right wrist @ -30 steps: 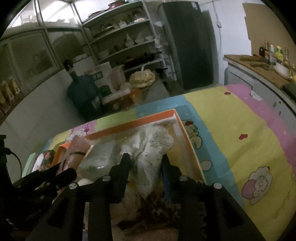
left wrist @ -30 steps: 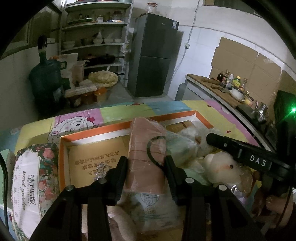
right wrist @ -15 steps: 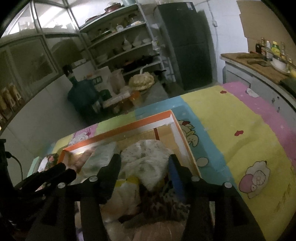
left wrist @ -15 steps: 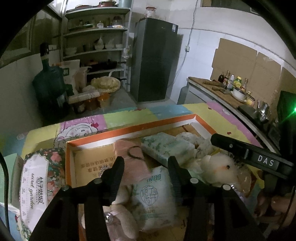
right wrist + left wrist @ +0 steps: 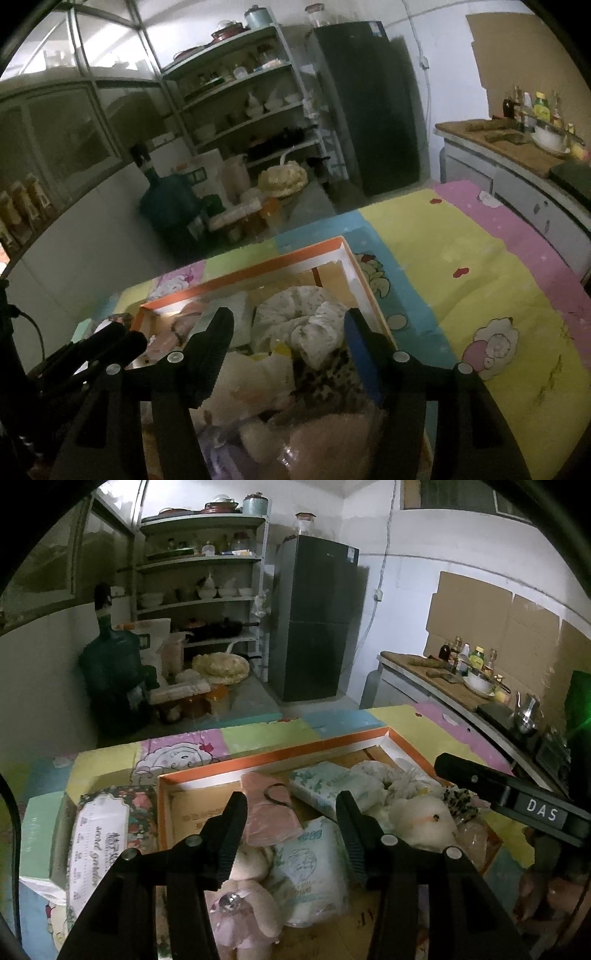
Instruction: Organize soft objects
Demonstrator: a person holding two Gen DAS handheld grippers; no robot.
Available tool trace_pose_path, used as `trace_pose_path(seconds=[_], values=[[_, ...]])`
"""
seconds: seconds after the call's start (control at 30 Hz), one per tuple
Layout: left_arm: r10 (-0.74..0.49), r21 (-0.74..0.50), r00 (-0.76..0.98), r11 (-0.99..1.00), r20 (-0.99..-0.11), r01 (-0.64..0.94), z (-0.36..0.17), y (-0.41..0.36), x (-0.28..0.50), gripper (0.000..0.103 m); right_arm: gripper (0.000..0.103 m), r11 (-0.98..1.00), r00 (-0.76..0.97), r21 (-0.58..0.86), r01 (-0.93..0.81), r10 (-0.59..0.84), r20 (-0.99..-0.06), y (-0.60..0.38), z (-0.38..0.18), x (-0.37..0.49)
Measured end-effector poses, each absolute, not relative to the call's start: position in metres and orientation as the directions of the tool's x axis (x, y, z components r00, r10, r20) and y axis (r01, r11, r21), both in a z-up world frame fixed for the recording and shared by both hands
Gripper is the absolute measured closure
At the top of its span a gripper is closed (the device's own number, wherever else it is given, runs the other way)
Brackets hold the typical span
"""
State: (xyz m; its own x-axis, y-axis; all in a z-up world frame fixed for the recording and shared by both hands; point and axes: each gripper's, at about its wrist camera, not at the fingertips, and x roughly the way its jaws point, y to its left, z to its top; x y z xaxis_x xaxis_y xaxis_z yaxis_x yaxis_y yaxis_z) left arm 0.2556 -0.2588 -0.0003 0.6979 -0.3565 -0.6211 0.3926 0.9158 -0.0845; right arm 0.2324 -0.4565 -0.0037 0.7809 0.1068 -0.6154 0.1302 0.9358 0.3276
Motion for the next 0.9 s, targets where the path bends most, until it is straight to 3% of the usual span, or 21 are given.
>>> trace_pose_path(seconds=[0.3,0.57,0.9], values=[[-0.306,-0.058,0.741,0.938,-0.598,0.34,0.008,-0.248,0.237,0.053,0.039,0.946,0.816,0.299,0.128,0.071,-0.573,-0.442,0.009,0.21],[-0.165,0.042,0.838,0.975,-0.52,0.218,0.02,-0.231,0.21,0.053,0.039,0.959,0.864,0.252,0.133,0.012,-0.504,-0.416,0.021,0.184],[-0.117,0.02,0.885,0.99,-0.451,0.141,0.035,-0.19,0.175,0.053,0.037,0.976,0.908,0.194,0.097,-0.007,-0.419,-0.37,0.034,0.15]])
